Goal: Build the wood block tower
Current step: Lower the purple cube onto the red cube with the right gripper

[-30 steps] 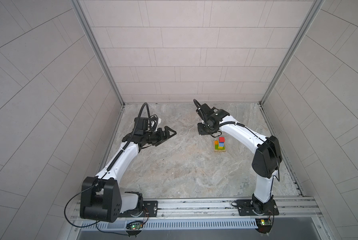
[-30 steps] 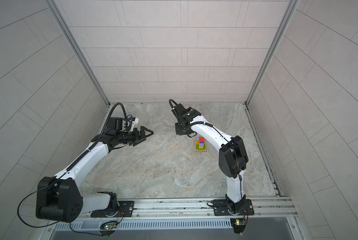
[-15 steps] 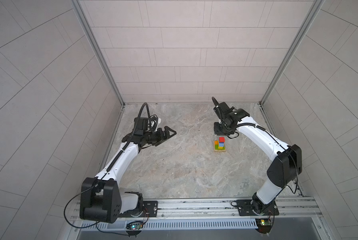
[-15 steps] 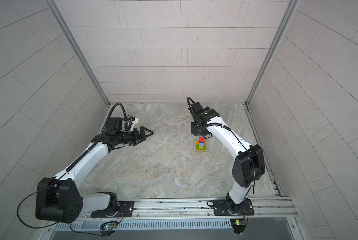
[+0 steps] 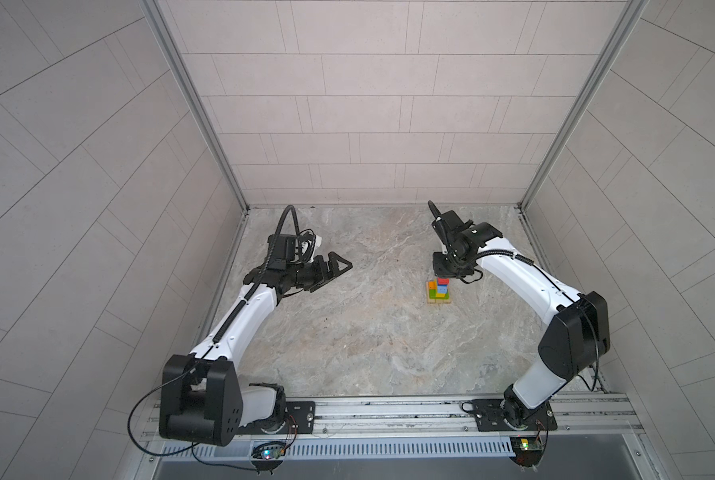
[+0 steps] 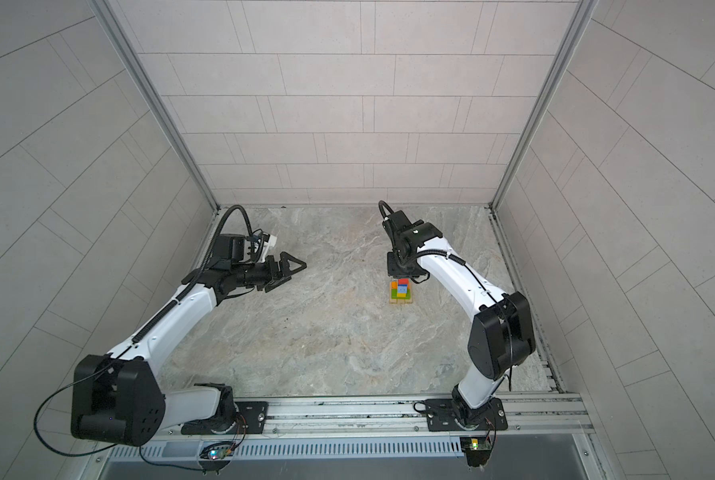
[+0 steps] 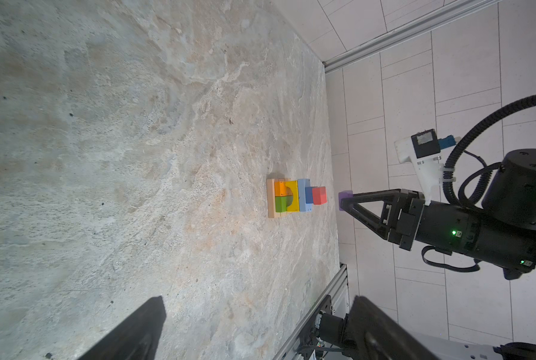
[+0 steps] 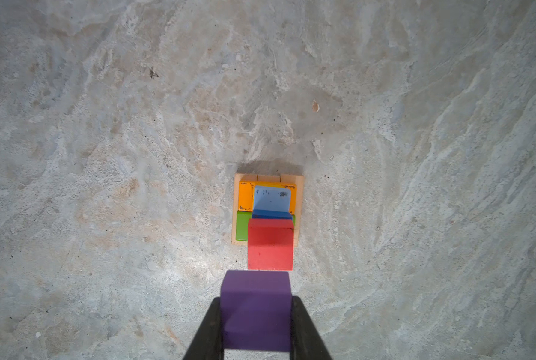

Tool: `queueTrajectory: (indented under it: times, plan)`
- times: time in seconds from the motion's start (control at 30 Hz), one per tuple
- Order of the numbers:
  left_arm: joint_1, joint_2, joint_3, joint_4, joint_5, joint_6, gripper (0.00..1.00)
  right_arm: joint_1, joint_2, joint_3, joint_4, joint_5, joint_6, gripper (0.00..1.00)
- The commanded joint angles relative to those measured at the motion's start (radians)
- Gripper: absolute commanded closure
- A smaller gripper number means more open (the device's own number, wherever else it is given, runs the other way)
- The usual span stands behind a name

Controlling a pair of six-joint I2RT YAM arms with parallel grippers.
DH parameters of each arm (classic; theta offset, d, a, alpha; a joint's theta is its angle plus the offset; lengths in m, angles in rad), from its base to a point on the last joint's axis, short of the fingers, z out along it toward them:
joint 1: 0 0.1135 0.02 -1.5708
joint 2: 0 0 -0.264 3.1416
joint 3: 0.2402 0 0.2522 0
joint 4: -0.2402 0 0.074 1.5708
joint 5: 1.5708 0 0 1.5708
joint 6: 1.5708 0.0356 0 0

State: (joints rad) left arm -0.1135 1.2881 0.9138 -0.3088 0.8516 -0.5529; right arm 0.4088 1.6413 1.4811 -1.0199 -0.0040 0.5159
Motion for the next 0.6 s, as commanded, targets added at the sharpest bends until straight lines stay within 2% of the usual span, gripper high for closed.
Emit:
queueTrajectory:
  times: [0.0, 0.57]
  plan:
    - [0.005, -0.018, -0.006, 0.006, 0.004, 0.007, 0.0, -0.013, -0.038, -0.02, -0.001, -0.004, -0.01, 0.74]
    - [0.004, -0.016, -0.005, 0.007, 0.002, 0.008, 0.0, -0.047, -0.036, -0.085, 0.084, -0.05, -0.029, 0.74]
